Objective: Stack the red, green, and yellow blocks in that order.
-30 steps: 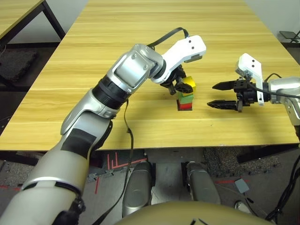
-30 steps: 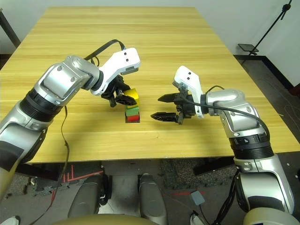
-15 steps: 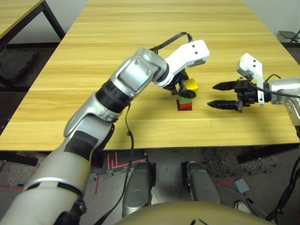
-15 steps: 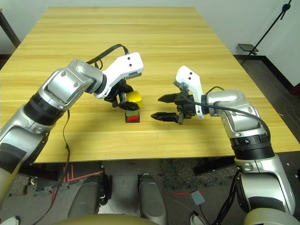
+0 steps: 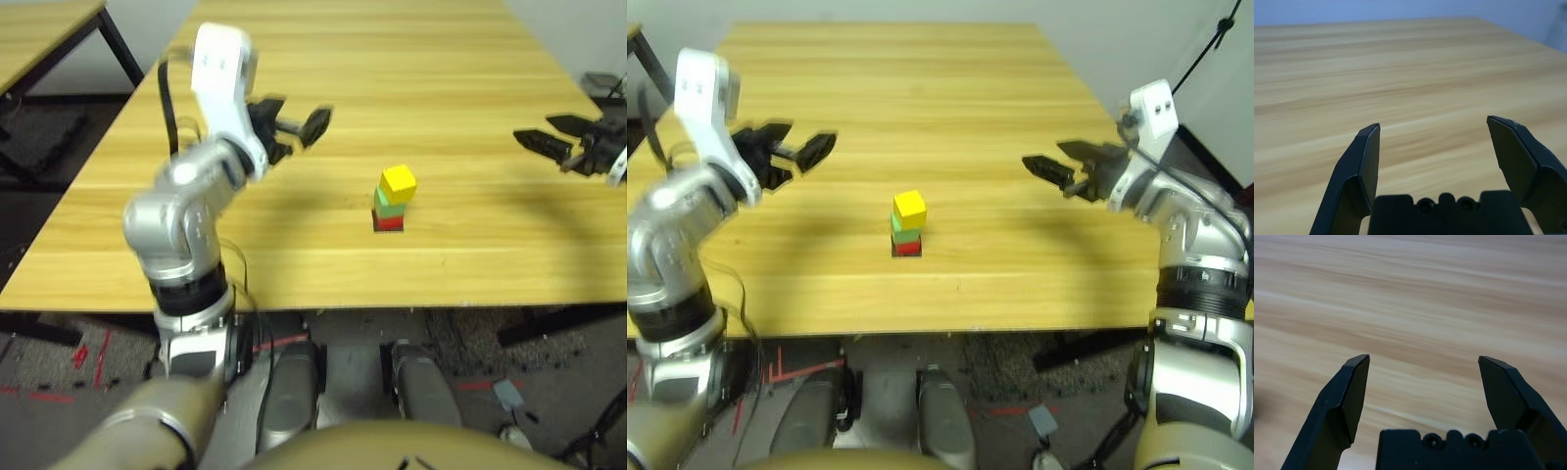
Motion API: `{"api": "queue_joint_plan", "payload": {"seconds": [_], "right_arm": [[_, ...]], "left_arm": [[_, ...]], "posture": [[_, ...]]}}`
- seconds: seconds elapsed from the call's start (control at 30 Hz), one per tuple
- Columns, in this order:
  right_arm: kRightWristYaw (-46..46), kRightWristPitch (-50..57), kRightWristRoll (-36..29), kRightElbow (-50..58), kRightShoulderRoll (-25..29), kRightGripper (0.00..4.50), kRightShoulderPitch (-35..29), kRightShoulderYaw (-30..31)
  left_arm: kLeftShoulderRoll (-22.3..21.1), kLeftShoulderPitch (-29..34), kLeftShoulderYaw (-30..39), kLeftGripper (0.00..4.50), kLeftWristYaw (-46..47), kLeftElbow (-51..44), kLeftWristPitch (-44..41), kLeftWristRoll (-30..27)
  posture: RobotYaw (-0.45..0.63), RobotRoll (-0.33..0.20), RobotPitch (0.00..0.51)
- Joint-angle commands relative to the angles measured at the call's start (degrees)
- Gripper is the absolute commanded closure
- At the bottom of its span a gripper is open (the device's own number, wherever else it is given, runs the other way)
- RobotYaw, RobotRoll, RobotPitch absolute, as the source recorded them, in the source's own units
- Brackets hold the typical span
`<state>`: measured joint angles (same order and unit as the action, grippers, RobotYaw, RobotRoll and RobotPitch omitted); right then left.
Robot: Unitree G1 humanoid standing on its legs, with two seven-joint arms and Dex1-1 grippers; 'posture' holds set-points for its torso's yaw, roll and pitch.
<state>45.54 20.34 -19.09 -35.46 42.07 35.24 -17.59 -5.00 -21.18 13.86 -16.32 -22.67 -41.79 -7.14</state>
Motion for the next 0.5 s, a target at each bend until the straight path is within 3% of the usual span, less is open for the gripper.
{"api": "queue_joint_plan", "payload": {"seconds": [0.03,0.17,0.33,0.5], "right_arm": [[-5.4,-12.2,1.4,-6.9,-1.8,0.0,0.6,-2.9],[-8.5,-20.0,1.1,-12.6,-2.2,0.0,0.7,-4.6],[-10.7,-26.9,1.7,-20.4,-1.1,0.0,-0.7,-6.1],[-11.5,-31.6,1.6,-26.5,-0.7,0.0,-0.6,-6.8]], "left_arm": [[2.4,4.7,-1.6,0.05,4.2,7.2,20.0,3.0],[1.4,6.4,-0.3,0.05,8.2,14.4,34.6,4.8],[-2.5,7.7,-0.2,0.05,9.8,19.1,38.8,6.1],[-3.3,7.8,0.1,0.05,12.0,21.8,39.0,5.6]], "posture": [[0.09,-0.107,0.088],[0.09,-0.114,0.091],[0.11,-0.123,0.089],[0.11,-0.12,0.081]]}}
